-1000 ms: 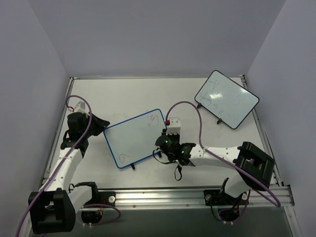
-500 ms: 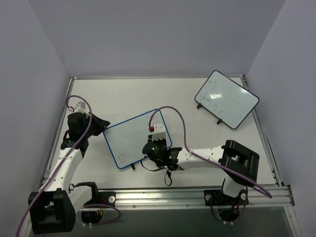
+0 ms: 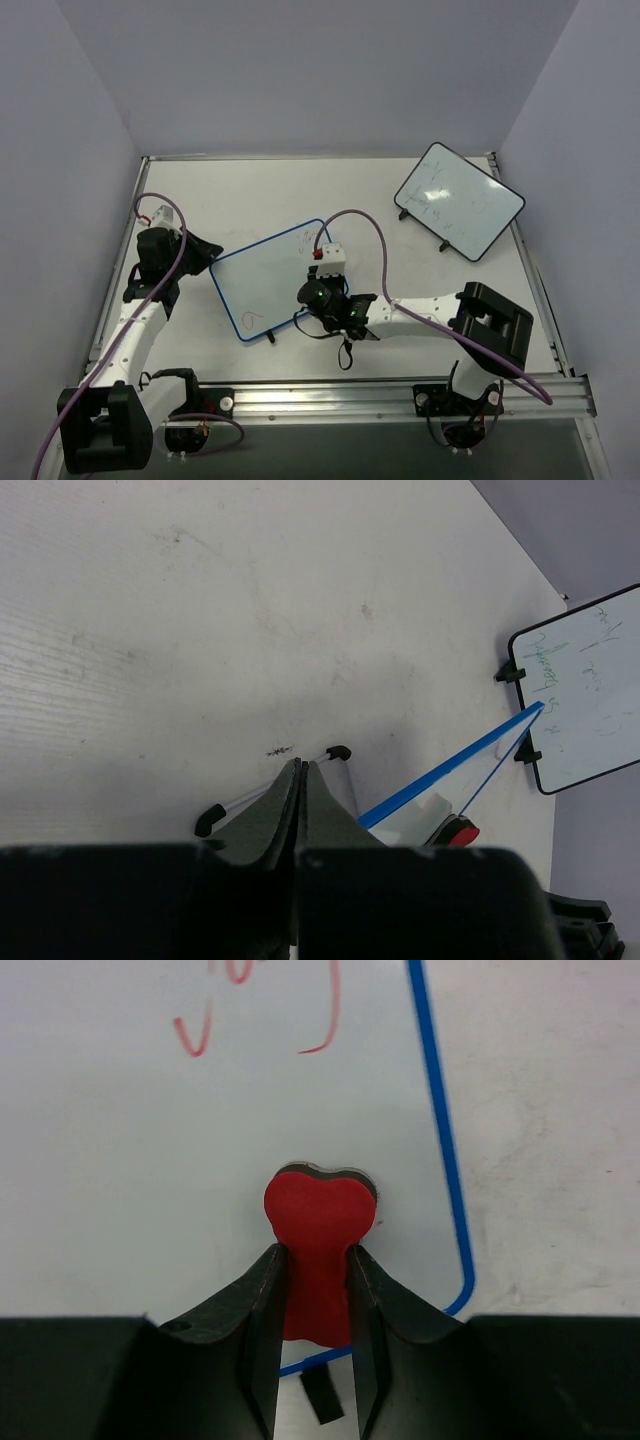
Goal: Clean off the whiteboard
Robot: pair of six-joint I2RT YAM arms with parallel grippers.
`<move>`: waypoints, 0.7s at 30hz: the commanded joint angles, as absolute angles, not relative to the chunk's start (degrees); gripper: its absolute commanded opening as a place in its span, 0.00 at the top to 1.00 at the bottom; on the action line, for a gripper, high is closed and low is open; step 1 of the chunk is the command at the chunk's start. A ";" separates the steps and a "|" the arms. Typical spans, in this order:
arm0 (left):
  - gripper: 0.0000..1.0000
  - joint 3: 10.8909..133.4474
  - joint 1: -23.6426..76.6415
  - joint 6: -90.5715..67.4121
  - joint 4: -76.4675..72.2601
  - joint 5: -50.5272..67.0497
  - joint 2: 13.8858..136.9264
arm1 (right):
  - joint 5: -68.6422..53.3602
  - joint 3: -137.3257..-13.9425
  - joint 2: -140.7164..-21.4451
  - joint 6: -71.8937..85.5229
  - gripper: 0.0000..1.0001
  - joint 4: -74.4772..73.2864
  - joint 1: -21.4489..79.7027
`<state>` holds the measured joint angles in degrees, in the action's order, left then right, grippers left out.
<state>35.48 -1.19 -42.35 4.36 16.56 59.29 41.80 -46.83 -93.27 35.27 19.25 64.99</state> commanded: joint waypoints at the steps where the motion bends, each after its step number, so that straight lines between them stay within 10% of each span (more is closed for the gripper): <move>1: 0.98 35.95 -0.70 -41.66 3.16 17.58 58.62 | 46.23 -43.86 -89.92 37.79 1.00 17.41 61.53; 21: 0.98 35.51 -0.62 -42.19 2.46 18.02 58.71 | 45.70 -51.05 -97.02 35.60 1.00 17.23 68.11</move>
